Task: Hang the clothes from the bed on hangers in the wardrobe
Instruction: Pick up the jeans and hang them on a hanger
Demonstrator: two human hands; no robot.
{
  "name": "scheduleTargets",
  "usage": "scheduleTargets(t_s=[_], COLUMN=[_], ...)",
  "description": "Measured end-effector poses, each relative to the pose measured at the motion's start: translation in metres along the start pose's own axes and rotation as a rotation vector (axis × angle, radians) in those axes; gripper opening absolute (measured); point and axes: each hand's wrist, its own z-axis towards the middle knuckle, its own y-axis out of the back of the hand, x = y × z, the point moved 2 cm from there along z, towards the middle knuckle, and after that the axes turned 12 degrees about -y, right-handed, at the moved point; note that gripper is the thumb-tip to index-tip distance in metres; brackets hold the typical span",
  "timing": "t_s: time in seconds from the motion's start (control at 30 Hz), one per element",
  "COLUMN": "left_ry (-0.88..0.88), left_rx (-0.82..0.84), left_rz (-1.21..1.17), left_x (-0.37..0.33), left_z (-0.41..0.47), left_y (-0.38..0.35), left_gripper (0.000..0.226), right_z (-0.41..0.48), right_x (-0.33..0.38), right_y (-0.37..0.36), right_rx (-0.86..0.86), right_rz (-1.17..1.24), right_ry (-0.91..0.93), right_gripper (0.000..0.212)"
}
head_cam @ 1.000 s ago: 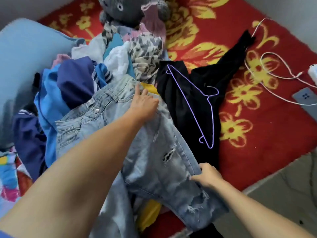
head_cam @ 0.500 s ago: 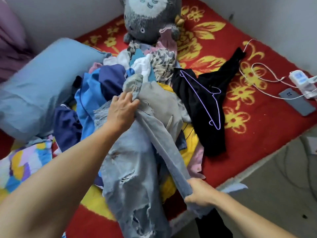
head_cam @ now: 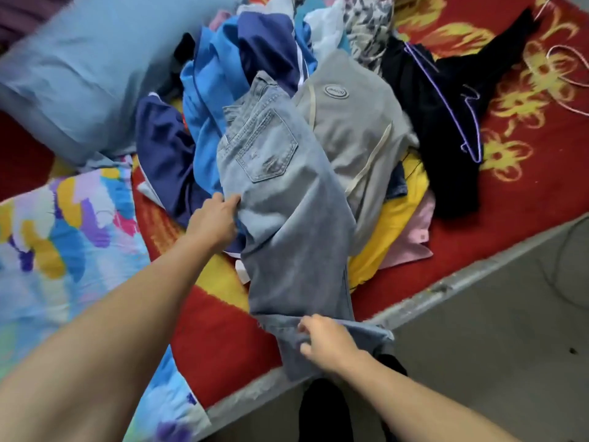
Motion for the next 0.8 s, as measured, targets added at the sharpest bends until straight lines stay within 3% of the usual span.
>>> scheduleTargets(t_s=[0.07,0.17,0.2,0.3,0.37,0.43,0.57,0.7,0.73,0.8], left_ry=[-0.016,0.066,0.112,0.238,0.272,0.274,0.430,0.550,0.582,0.637], left_rx=[-0.063,-0.249,-0.297,-0.316,-0.290,-0.254,-0.108,-0.070,-0.086,-0.118], left_rz=[-0.046,-0.294,-0.415,-0.690,-0.754,-0.817,-0.889,-0.993,-1.033,-1.113], left_x=[-0.018,-0.043,-0.049,-0.058,-0.062,-0.070,-0.087,-0.095,-0.099,-0.104], left_z=[-0.010,-0.031,-0.039,-0.062,-0.077,-0.094,-0.119,-0.145,-0.152,-0.160], left_y=[-0.029,-0.073,-0.087,-0.118,-0.130,-0.141,-0.169,-0.200,-0.200,-0.198], left_gripper=[0.059,0.067,0.067,0.068,0.071,0.066,0.035,0.011,0.010,0.013], right_z=[0.007,0.011,0.011,0.001,-0.018,-0.045,-0.086,-0.096,-0.095,-0.086], right_x=[-0.039,-0.084,-0.092,-0.099,-0.104,-0.114,-0.133,-0.128,-0.126,-0.124], right_y=[0.004,0.003,0.000,-0.013,-0.038,-0.071,-0.137,-0.160,-0.160,-0.145], right_rx=[-0.194,-0.244,-0.223,-0.213,-0.334,-0.317,-0.101,0.265,0.299,0.186], right_rz=[-0.067,-0.173,-0.192,-0.264,-0.321,-0.390,-0.397,-0.177,-0.136,-0.001], right_ry=[-0.097,-0.232,-0.266,-0.240,-0.094,0.001,0.122,0.146,0.144,0.086], right_gripper=[0.045,0.073,0.069,0.030,0.030,0.040,0.039,0.028,0.031,0.030])
